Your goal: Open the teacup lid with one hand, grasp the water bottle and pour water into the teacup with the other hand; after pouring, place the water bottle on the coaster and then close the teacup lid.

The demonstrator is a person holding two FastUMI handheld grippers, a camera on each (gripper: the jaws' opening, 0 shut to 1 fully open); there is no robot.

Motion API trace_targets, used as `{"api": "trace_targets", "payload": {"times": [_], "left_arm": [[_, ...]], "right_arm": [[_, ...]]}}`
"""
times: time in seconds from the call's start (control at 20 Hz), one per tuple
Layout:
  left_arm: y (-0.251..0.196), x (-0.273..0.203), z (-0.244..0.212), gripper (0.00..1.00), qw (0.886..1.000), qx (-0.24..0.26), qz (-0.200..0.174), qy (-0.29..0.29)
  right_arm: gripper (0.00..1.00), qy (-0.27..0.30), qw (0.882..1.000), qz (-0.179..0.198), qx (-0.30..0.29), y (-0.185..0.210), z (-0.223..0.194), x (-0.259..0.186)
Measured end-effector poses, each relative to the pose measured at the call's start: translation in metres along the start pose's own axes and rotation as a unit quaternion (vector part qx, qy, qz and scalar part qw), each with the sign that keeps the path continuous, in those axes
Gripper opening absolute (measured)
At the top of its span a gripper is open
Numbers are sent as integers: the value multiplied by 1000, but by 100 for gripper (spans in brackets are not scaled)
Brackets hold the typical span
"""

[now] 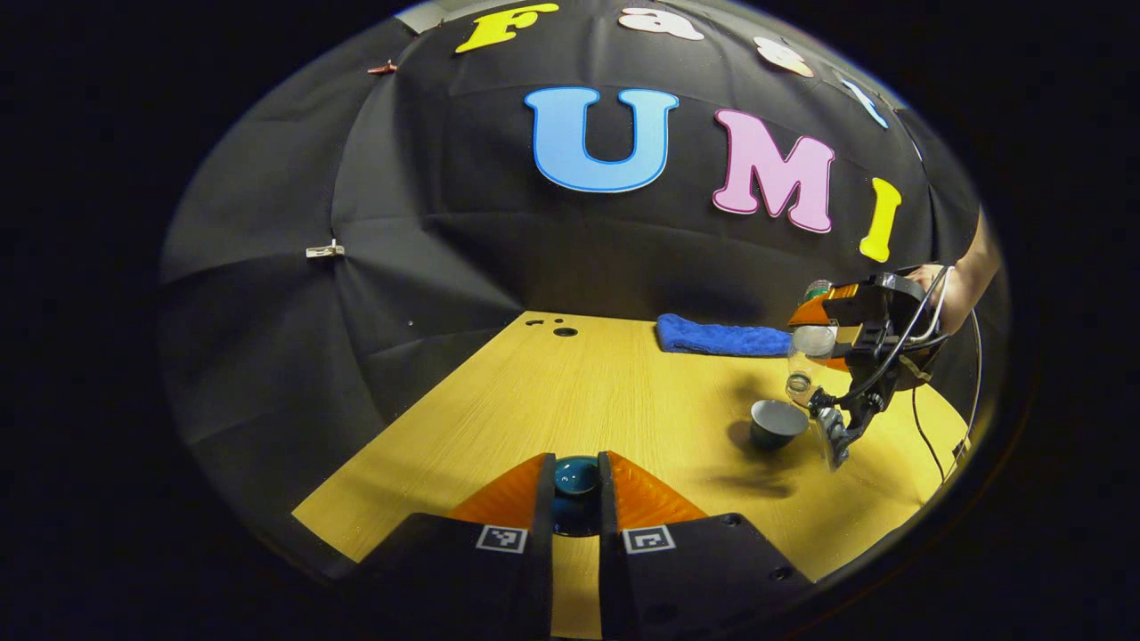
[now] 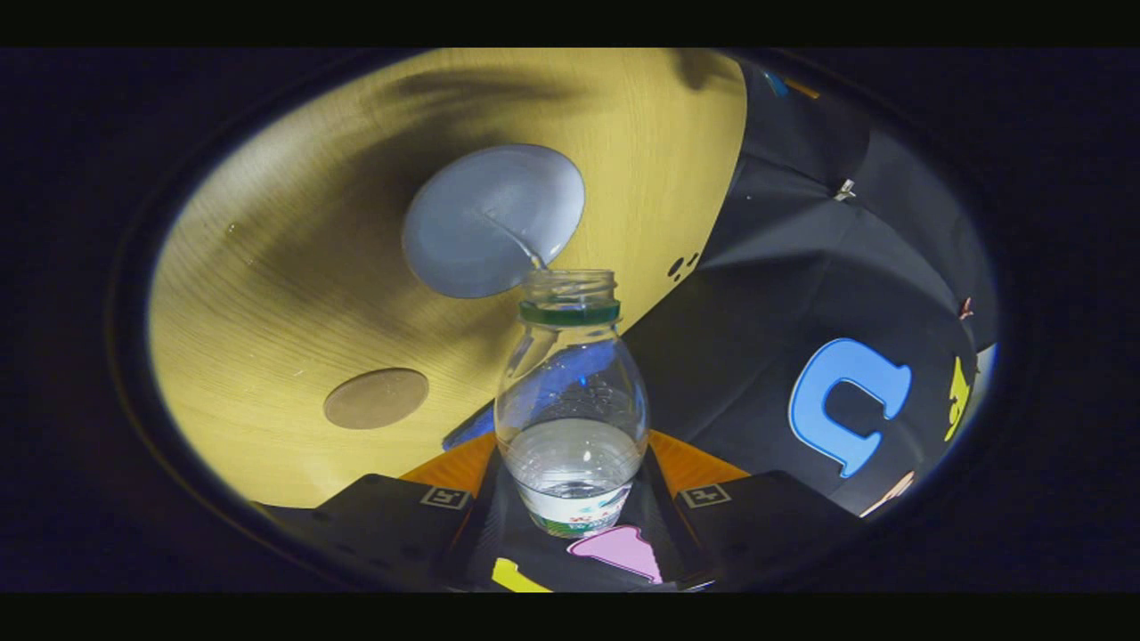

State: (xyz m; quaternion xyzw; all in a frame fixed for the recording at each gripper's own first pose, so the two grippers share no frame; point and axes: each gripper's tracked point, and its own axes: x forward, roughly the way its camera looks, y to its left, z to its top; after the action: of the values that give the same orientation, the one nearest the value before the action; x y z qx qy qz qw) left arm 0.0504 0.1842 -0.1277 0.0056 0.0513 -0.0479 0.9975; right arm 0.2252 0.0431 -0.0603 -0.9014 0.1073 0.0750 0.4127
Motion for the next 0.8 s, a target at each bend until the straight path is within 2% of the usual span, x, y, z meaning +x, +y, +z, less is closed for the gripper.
{"api": "trace_targets", "payload": {"times": [0.05,0.35,0.55,0.65,0.7,0.8], "left_arm": [[-1,-1,2,25,1000,-1,3,-1],[-13,-14,13,25,1000,3,13,-5],[-24,-21,30,25,1000,13,18,-10],[-33,-21,42,25,1000,14,18,-13],[-37,-23,48,25,1000,16,19,-15],[-45,-24,62,25,999,21,23,-21]], "right_arm": [[70,-3,1000,-1,-2,0,2,-1],[70,0,1000,5,24,2,-2,-4],[70,5,994,19,111,3,-17,-13],[70,4,983,35,182,3,-21,-16],[70,4,973,44,227,1,-24,-17],[70,9,941,68,332,1,-35,-18]]}}
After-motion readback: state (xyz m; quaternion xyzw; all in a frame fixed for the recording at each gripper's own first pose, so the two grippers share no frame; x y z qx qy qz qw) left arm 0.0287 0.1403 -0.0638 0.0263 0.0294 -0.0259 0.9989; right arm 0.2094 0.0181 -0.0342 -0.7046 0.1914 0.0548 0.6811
